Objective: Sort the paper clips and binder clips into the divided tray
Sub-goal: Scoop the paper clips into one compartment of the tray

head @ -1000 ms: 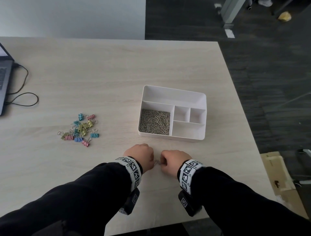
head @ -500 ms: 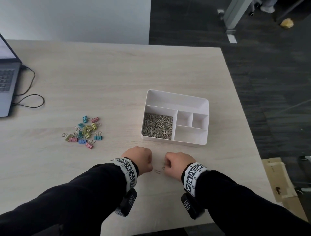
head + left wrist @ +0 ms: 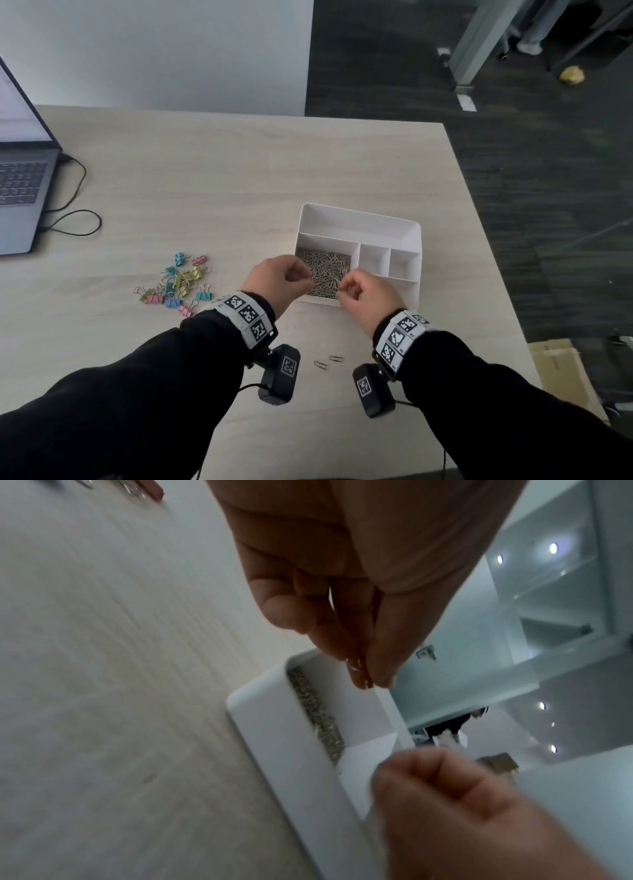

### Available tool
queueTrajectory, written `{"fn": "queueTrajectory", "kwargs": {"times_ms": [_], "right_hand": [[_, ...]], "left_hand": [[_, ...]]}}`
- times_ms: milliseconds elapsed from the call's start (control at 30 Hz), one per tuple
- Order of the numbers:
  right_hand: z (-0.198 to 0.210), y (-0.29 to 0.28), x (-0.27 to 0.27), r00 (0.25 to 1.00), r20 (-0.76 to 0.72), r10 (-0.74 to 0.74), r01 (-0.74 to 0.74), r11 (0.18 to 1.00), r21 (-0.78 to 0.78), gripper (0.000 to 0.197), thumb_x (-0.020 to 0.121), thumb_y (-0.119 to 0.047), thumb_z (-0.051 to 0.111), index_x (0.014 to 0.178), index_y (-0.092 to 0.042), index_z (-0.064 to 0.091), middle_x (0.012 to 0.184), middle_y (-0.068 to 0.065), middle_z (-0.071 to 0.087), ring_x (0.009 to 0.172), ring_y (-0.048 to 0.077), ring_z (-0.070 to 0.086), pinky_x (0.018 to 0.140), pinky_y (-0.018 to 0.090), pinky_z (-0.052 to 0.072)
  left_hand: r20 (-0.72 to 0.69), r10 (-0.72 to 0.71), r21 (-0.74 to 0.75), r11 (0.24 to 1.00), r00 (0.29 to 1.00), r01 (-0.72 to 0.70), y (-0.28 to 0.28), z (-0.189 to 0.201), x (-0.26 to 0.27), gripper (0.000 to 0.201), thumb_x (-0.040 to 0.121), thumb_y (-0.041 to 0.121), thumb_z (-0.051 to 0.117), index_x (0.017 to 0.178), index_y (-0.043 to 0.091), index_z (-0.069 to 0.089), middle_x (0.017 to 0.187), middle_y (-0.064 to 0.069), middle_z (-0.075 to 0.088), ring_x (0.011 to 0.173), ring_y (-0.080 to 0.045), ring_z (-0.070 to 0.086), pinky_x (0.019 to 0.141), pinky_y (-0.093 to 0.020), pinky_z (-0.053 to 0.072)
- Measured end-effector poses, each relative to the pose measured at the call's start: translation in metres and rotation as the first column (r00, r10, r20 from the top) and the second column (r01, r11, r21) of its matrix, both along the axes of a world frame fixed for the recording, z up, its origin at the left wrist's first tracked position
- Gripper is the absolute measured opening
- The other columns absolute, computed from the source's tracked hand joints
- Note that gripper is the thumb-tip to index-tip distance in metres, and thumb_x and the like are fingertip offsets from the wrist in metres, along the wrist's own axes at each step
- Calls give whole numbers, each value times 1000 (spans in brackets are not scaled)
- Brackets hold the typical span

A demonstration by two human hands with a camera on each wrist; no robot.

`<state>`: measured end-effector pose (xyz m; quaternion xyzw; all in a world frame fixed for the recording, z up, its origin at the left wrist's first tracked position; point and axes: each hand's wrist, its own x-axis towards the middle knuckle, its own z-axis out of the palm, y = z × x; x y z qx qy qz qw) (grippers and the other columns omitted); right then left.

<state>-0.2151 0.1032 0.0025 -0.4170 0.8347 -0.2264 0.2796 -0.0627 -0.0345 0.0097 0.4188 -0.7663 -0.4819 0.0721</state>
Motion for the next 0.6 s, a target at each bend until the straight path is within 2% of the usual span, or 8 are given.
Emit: {"fn": "queueTrajectory", "kwargs": {"times_ms": [100, 167, 233, 300, 367, 467, 533, 600], "right_hand": [[-11, 18, 14, 978, -22, 210, -204, 966, 160, 7, 81, -34, 61, 85, -28, 61, 78, -12, 62, 75, 7, 59, 74, 31, 54], [-21, 27, 21, 938, -9, 347, -331, 902, 278, 14, 79, -35, 60, 90, -26, 61, 85, -11, 61, 82, 12, 60, 80, 30, 51], [-28, 33, 27, 905, 11, 426, -399, 838, 373, 19, 81, -39, 57, 96, -27, 59, 96, -9, 60, 91, 16, 59, 85, 29, 48], [-33, 38, 31, 896, 16, 443, -408, 811, 420, 19, 82, -41, 54, 95, -27, 59, 103, -6, 62, 96, 20, 60, 85, 31, 47], [-36, 41, 33, 899, 9, 437, -396, 806, 440, 18, 82, -39, 53, 93, -26, 59, 103, -5, 65, 97, 22, 61, 84, 31, 49], [-38, 44, 35, 917, 23, 398, -362, 806, 468, 16, 81, -35, 53, 93, -27, 61, 102, -4, 69, 96, 24, 63, 84, 29, 50], [-41, 45, 35, 921, 48, 387, -358, 790, 498, 13, 79, -32, 54, 90, -29, 60, 101, -3, 69, 94, 25, 64, 83, 29, 51], [-43, 48, 35, 916, 65, 395, -369, 771, 519, 9, 78, -30, 53, 86, -31, 57, 100, -1, 69, 92, 27, 64, 82, 30, 52]], "left_hand": [[-73, 71, 70, 995, 995, -66, -2, 6, -9, 9, 79, 31, 76, 84, 32, 69, 77, 13, 72, 68, -3, 66, 60, -22, 52], [-46, 36, 14, 999, 998, -35, 0, 5, -10, 11, 80, 35, 75, 90, 33, 70, 80, 17, 68, 72, -5, 65, 64, -20, 52], [14, -66, -131, 989, 998, 67, 7, 1, -5, 8, 81, 33, 73, 88, 33, 69, 82, 18, 61, 71, -3, 59, 65, -15, 45], [62, -202, -210, 955, 978, 210, 16, -6, 2, 7, 82, 27, 72, 82, 31, 67, 84, 15, 56, 69, -1, 55, 68, -16, 45], [172, -336, -166, 917, 926, 363, 27, -15, 8, 8, 82, 24, 69, 80, 31, 66, 84, 14, 59, 69, -3, 55, 75, -23, 50], [372, -496, -60, 831, 785, 553, 47, -31, 13, 11, 82, 29, 63, 91, 28, 70, 97, 7, 66, 86, -13, 61, 84, -27, 50], [452, -542, -9, 792, 709, 611, 59, -42, 15, 19, 81, 35, 61, 98, 30, 67, 106, 4, 62, 97, -19, 61, 87, -31, 50], [493, -566, 9, 763, 661, 646, 67, -49, 15, 23, 80, 41, 60, 100, 32, 64, 108, 4, 59, 100, -21, 61, 86, -32, 51]]}}
